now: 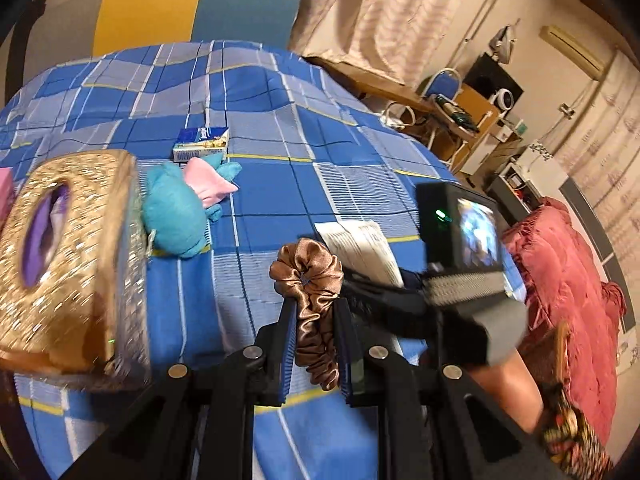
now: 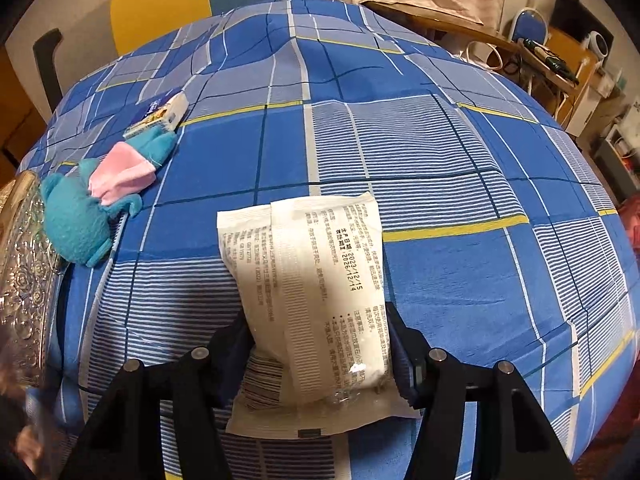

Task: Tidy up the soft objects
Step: 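Drop the scrunchie into the gold tin with the left tool while the right holds the packet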

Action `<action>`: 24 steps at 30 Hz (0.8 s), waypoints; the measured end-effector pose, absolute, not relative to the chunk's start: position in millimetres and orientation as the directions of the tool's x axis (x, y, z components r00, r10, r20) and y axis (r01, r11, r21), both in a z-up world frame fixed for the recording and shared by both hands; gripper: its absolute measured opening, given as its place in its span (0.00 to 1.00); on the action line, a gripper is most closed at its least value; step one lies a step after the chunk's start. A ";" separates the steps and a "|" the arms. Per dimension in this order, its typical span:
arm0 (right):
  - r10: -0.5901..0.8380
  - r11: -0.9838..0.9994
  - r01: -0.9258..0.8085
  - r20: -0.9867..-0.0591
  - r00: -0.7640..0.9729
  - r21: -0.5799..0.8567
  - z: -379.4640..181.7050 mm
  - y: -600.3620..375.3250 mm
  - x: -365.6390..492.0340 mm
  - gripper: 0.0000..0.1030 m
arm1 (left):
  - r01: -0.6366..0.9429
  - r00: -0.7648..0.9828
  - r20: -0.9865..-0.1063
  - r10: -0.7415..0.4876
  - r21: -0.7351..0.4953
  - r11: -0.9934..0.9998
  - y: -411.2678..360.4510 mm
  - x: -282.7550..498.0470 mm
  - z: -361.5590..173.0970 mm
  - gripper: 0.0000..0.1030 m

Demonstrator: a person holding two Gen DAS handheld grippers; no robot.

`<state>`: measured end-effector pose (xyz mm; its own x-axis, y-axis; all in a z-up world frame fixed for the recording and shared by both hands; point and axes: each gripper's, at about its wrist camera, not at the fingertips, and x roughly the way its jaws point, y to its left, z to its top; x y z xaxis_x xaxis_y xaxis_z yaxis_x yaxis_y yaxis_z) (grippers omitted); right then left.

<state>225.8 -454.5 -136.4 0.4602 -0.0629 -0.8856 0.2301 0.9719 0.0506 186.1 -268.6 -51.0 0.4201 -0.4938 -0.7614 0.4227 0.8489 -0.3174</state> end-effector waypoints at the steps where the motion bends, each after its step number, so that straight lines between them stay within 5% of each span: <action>1: -0.066 0.973 0.227 -0.883 0.464 0.046 -135.6 -453.0 224.9 0.59 | 0.427 0.429 -0.757 -0.494 -0.312 0.849 -263.4 180.2 -48.0 0.16; 15: -0.122 0.983 0.181 -0.848 0.515 -0.032 -123.4 -434.4 220.1 0.59 | 0.413 0.535 -0.713 -0.453 -0.248 0.877 -177.1 129.8 -27.0 0.16; 24: -0.148 0.984 0.165 -0.816 0.559 -0.065 -113.5 -426.6 215.5 0.59 | 0.272 0.572 -0.722 -0.388 -0.279 0.921 -94.6 124.0 -37.3 0.16</action>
<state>215.5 -426.6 -113.5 0.5587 -0.1479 -0.8161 0.1652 0.9841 -0.0652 124.0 -94.6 -37.3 0.5721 -0.3883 -0.7224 0.2721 0.9208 -0.2794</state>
